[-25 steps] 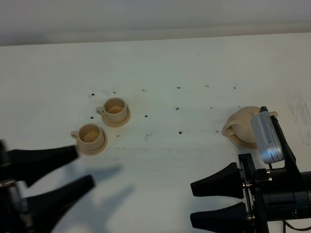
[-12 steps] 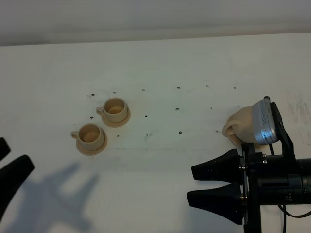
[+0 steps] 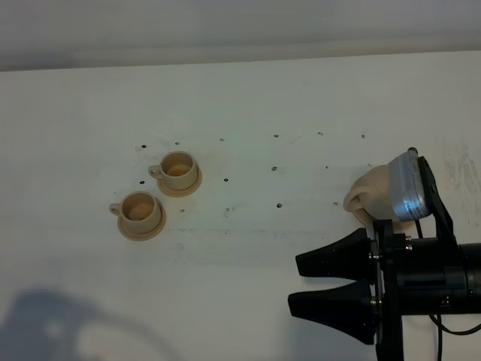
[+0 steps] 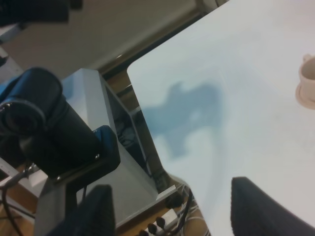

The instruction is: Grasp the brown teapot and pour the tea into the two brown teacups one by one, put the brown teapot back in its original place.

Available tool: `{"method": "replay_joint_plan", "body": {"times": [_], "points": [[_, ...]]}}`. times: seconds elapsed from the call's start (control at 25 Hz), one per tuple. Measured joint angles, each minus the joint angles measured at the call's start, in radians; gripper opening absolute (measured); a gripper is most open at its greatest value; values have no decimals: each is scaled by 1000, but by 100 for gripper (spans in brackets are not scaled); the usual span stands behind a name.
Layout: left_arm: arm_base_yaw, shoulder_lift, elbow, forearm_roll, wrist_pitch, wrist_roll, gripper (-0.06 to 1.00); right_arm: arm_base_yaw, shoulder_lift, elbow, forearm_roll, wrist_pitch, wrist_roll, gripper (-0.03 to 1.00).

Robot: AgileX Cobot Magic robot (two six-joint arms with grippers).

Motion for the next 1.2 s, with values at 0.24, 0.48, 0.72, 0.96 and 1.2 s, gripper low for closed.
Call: {"method": "replay_joint_plan", "body": {"times": [0.24, 0.48, 0.72, 0.96, 1.2], "points": [[0, 0, 19, 75, 77, -16, 47, 0, 1, -40, -1, -43, 54, 54], [0, 0, 43, 66, 55, -28, 47, 0, 2, -114, -1, -153, 149, 54], [0, -1, 43, 63, 52, -28, 47, 0, 3, -234, -113, -306, 331, 54], [82, -11, 43, 62, 51, -28, 47, 0, 4, -341, -274, -402, 529, 54], [210, -11, 43, 62, 51, -28, 47, 0, 6, -431, -455, -497, 741, 54]]}}
